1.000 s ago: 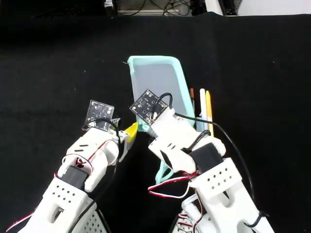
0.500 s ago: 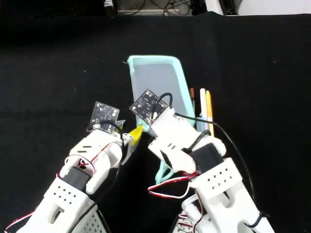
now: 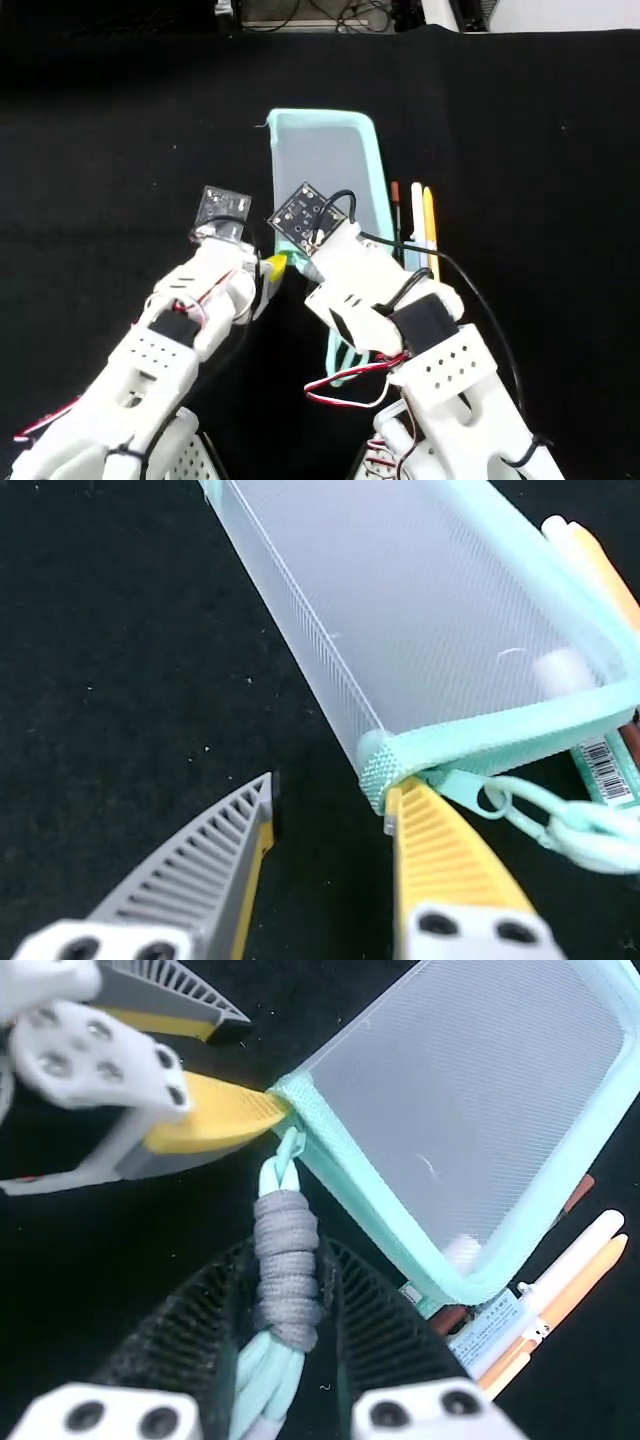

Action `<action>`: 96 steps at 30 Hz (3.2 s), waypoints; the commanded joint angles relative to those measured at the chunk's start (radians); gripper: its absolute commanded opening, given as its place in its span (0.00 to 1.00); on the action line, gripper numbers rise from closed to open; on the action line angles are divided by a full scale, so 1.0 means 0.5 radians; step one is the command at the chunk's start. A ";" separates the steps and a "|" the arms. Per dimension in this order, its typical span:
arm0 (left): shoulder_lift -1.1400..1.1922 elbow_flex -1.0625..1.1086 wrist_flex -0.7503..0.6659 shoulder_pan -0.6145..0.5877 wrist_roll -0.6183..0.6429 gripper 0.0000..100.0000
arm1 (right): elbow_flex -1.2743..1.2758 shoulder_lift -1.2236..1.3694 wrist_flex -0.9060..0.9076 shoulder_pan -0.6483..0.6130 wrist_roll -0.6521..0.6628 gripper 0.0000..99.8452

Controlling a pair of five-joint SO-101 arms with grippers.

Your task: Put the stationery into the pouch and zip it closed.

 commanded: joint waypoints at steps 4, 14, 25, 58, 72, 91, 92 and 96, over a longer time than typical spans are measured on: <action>0.052 -0.115 -0.028 0.008 0.018 0.19 | -0.072 -0.038 -0.034 -0.025 -0.009 0.01; 0.037 -0.158 -0.040 0.005 -0.064 0.03 | -0.060 -0.038 -0.025 -0.021 -0.012 0.01; -0.506 -0.103 0.089 -0.443 0.034 0.03 | -0.041 -0.051 -0.098 0.328 -0.006 0.01; 0.270 -2.760 2.139 -0.735 -0.430 0.03 | -2.266 1.039 0.694 0.077 0.098 0.01; 1.369 -4.003 2.882 -0.885 -0.439 0.14 | -2.751 1.419 1.028 0.107 0.181 0.01; 1.132 -3.865 2.878 -0.867 -0.402 0.03 | -2.791 1.355 1.025 0.353 0.166 0.01; 1.108 -3.862 2.878 -0.815 -0.384 0.03 | -2.791 1.327 1.025 0.356 0.166 0.01; 1.068 -3.709 2.878 -0.710 -0.384 0.03 | -2.785 1.217 1.028 0.307 0.169 0.01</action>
